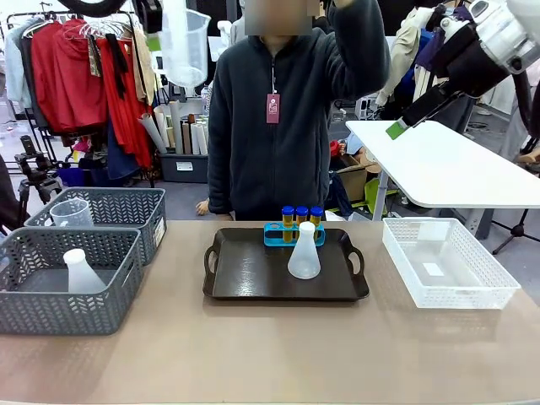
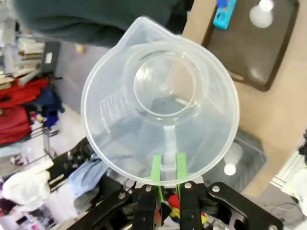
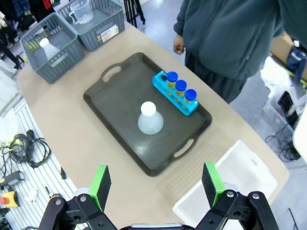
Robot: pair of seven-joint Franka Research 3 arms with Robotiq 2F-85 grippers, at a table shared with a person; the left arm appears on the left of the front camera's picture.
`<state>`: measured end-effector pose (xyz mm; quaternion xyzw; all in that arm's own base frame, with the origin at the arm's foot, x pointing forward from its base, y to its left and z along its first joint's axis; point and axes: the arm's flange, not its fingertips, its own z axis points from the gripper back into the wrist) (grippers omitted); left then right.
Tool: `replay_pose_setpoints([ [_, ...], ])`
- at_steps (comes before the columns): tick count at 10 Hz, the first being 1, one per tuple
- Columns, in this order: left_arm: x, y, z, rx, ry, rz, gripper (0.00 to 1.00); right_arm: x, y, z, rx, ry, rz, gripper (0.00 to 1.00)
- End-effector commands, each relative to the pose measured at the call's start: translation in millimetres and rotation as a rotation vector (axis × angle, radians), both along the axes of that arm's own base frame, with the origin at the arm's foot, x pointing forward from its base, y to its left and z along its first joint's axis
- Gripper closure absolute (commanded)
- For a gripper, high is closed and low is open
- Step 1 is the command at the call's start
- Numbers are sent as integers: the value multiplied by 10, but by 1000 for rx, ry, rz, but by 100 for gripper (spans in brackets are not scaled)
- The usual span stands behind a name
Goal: Prepare the laboratory tools.
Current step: Pick up one Large Measuring Cup and place it on the Handle tray.
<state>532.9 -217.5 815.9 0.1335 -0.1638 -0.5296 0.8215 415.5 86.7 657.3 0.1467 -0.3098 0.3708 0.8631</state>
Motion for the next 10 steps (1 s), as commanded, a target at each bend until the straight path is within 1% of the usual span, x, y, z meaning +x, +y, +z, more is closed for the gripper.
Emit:
replay_pose_setpoints([
  [1,261,-184,25,-38,31,-137,100,-3,-11,-2,2,-1,0,0],
  [2,323,-267,-157,-50,32,-193,100,-3,-11,-2,2,-1,0,0],
  [3,390,-384,-332,-32,33,-204,100,-3,-11,-2,2,-1,0,0],
  [4,457,-430,-532,-17,70,-223,100,-3,-11,-2,2,-1,0,0],
  [5,479,-480,-687,-2,69,-264,100,-3,-11,-2,2,-1,0,0],
  [6,523,-577,-824,-4,81,-265,100,-3,-11,-2,2,-1,0,0],
  [7,542,-600,-873,-32,89,-276,100,-3,-11,-2,2,-1,0,0],
  [8,548,-573,-798,-13,84,-238,100,-3,-11,-2,2,-1,0,0],
  [10,548,-573,-798,-13,84,-238,100,-3,-11,-2,2,-1,0,0],
])
